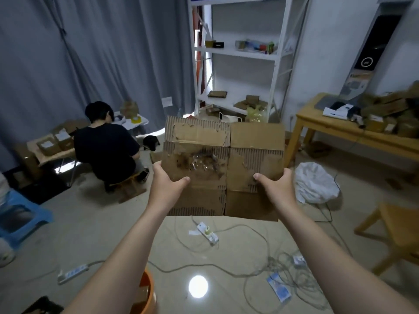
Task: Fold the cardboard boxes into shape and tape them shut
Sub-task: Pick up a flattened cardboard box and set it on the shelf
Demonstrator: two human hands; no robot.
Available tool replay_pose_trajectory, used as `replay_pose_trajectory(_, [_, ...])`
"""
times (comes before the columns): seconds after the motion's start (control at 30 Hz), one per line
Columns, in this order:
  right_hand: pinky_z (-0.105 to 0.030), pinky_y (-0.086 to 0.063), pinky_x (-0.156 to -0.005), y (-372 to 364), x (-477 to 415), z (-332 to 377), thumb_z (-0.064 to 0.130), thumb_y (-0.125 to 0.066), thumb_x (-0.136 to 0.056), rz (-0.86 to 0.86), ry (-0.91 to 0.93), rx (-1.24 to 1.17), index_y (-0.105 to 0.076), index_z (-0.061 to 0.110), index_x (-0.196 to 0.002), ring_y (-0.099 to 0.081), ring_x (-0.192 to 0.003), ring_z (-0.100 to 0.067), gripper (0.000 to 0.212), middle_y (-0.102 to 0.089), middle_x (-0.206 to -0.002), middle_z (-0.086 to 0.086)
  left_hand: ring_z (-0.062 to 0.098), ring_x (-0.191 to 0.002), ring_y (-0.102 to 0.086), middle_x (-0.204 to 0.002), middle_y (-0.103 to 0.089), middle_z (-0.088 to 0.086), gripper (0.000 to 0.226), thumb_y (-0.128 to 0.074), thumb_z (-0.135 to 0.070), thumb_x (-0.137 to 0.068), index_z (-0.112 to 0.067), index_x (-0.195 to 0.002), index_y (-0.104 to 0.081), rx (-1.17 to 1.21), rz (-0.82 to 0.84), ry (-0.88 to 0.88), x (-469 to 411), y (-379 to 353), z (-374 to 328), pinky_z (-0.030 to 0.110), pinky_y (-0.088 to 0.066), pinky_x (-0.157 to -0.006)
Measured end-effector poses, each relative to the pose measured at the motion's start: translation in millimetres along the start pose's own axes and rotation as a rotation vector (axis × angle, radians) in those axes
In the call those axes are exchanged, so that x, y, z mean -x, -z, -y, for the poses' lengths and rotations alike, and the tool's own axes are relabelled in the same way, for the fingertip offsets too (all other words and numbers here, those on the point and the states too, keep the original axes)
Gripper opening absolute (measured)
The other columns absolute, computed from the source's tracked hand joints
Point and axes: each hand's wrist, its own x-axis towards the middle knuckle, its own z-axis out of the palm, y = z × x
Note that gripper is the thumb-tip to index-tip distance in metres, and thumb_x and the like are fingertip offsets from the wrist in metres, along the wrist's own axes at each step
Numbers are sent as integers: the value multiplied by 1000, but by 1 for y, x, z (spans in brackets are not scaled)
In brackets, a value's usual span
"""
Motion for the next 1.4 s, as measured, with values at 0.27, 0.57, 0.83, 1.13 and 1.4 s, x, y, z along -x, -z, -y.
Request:
replay_pose_trajectory(0.27, [-41, -48, -100, -98, -135, 38, 42, -81, -80, -68, -25, 70, -32, 17, -149, -53, -121, -24, 89, -51, -139, -2, 14, -110, -55, -115, -51, -10, 70, -83, -27, -81, -26, -129, -32, 44, 43, -26, -186, -29, 13, 24, -44, -82])
replay_pose_trajectory(0.57, [-35, -44, -89, -211, -318, 30, 42, -77, -83, -91, -66, 7, -35, 19, -147, -53, -112, -20, 80, -54, -130, 3, 15, -110, -62, -123, -61, -2, 68, -84, -26, -79, -28, -124, -33, 5, 88, -26, -397, -98, 41, 27, -48, -83])
replay_pose_trajectory(0.83, [-33, -45, -76, -334, -502, 83, 38, -78, -80, -22, -75, -57, -45, 23, -131, -58, -105, -20, 62, -58, -111, 8, 14, -110, -59, -124, -59, -3, 68, -81, -23, -83, -25, -127, -30, 2, 32, -12, -599, -129, 25, 30, -48, -89])
replay_pose_trajectory(1.13, [-34, -44, -79, -465, -641, 118, 37, -78, -82, 0, -52, -11, -41, 30, -117, -56, -95, -15, 52, -53, -97, 18, 14, -102, -58, -114, -59, -5, 63, -82, -23, -82, -23, -121, -33, -20, -9, -1, -796, -139, 48, 30, -44, -84])
replay_pose_trajectory(1.4, [-32, -45, -79, -602, -783, 142, 40, -79, -81, -146, -29, -18, -49, 24, -122, -59, -99, -15, 54, -59, -101, 14, -6, -88, -51, -100, -52, -23, 63, -81, -33, -81, -30, -117, -30, -5, 106, -39, -1034, -169, 96, 18, -38, -63])
